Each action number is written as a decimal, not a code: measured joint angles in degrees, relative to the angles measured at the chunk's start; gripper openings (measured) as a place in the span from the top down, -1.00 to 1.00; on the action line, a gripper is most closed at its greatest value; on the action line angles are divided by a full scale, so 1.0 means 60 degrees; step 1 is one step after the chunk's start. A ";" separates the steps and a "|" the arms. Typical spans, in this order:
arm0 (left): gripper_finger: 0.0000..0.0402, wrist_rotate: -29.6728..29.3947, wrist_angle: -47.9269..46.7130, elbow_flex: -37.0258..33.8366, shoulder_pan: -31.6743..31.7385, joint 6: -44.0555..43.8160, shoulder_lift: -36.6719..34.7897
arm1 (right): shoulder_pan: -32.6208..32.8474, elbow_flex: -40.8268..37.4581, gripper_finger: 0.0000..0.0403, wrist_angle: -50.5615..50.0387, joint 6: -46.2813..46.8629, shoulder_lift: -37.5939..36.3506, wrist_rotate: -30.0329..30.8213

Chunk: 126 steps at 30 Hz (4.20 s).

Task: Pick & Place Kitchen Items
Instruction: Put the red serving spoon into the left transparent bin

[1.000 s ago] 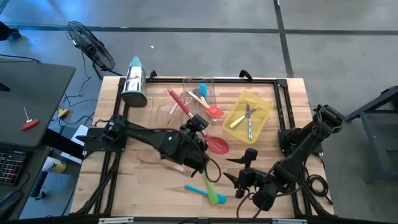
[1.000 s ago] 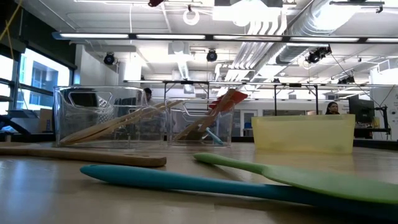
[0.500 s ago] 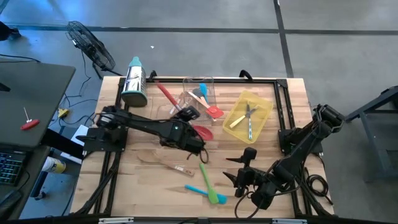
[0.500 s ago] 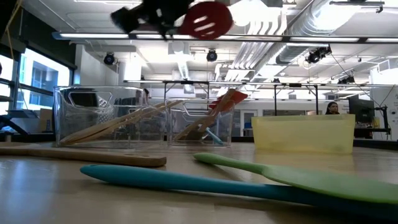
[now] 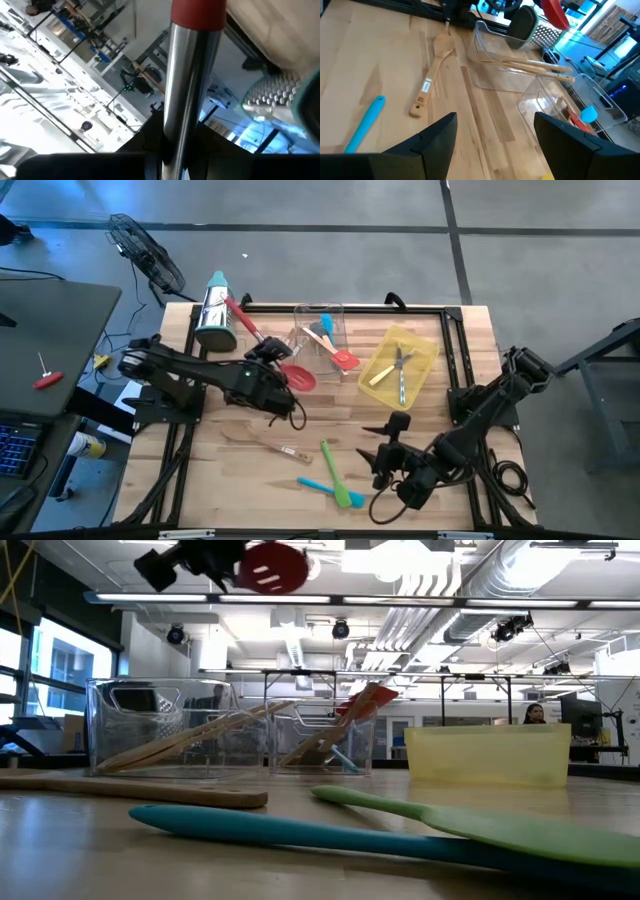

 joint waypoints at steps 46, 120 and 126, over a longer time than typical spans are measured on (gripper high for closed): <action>0.79 0.0392 0.0859 -0.4359 0.2080 0.5559 -0.0169 | -0.5635 -0.0543 -0.28 0.2967 -0.4529 0.0382 -0.7757; 0.63 0.3599 0.5305 -0.3551 0.0936 0.6676 0.1433 | -0.6310 -0.0864 -0.28 0.3171 -0.5125 0.0342 -0.9016; 0.62 0.3751 0.5499 -0.3551 0.0940 0.5870 0.1430 | -0.6310 -0.0864 -0.28 0.3173 -0.5172 0.0342 -0.9016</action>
